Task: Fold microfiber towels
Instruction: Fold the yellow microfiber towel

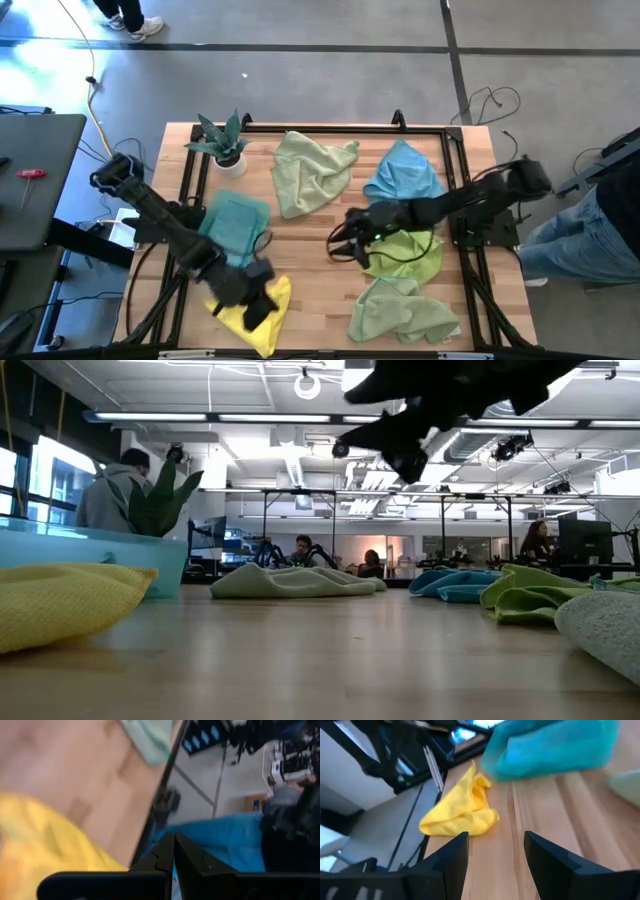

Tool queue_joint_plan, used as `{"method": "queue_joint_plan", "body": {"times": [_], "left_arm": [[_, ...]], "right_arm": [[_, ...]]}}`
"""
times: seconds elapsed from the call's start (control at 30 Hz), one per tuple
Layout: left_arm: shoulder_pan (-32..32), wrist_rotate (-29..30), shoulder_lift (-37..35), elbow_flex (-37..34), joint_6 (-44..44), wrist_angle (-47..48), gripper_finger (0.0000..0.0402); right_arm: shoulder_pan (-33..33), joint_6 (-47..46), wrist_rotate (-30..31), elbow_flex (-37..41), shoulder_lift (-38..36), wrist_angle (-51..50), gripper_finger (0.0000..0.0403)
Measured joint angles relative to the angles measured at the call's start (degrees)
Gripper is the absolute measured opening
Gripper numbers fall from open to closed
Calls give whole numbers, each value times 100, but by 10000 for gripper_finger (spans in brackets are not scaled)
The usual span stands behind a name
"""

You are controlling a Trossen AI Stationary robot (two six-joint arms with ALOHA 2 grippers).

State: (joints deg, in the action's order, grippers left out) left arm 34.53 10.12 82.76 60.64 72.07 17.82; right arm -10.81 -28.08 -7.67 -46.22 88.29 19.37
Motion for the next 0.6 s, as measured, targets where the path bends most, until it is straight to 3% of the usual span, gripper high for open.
{"method": "queue_joint_plan", "body": {"times": [0.2, 0.6], "left_arm": [[166, -419, 330, -8, 820, 37, 16], [202, -1203, 1016, -4, 526, -136, 126]], "right_arm": [[-64, 0, -299, -783, 950, -196, 184], [-61, 2, -565, -2469, 2575, -419, 184]]}}
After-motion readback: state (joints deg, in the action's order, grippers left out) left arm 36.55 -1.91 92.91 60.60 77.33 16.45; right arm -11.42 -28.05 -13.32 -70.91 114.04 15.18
